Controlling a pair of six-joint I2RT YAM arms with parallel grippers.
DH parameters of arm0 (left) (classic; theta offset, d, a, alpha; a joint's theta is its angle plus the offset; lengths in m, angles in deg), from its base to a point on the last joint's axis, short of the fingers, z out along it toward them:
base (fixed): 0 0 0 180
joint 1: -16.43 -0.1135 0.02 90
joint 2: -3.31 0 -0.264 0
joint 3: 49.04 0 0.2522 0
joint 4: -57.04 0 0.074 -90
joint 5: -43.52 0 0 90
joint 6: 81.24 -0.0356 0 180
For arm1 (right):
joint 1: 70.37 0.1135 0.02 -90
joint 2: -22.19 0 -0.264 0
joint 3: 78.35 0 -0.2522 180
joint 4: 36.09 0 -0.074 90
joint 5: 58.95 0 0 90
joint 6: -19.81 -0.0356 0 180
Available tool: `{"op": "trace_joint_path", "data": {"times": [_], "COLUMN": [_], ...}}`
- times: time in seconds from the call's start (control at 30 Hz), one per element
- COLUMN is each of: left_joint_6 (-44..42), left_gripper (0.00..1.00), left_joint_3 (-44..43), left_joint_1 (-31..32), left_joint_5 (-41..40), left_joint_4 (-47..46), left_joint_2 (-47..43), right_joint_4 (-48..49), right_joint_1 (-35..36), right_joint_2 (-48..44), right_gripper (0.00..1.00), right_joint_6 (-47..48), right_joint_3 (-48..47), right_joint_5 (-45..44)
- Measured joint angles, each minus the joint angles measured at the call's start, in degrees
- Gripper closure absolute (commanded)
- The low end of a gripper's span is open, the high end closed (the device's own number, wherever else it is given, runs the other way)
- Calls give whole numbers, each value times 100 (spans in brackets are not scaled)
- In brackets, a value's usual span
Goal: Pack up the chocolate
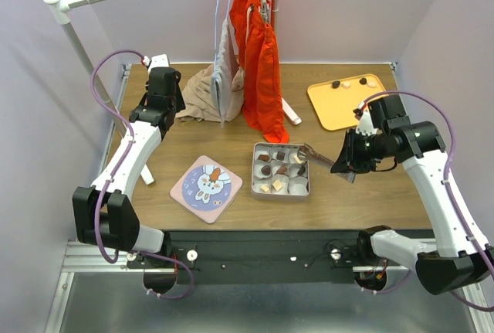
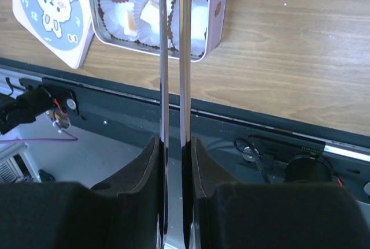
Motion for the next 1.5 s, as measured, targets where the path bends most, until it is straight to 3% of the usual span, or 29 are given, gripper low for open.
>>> {"op": "trace_joint_path", "data": {"times": [1.2, 1.5], "left_joint_6": [-2, -2], "left_gripper": [53, 53], "left_joint_3": [-46, -55], "left_joint_1": [0, 0], "left_joint_5": [0, 0], "left_joint_4": [4, 9], "left_joint_2": [0, 0], "right_joint_4": [-87, -87], "right_joint_1": [503, 503], "right_joint_2": [-579, -612], "right_gripper": [82, 66], "right_joint_6": [-229, -243], "right_joint_3": [942, 1067], "right_joint_5": [205, 197]}}
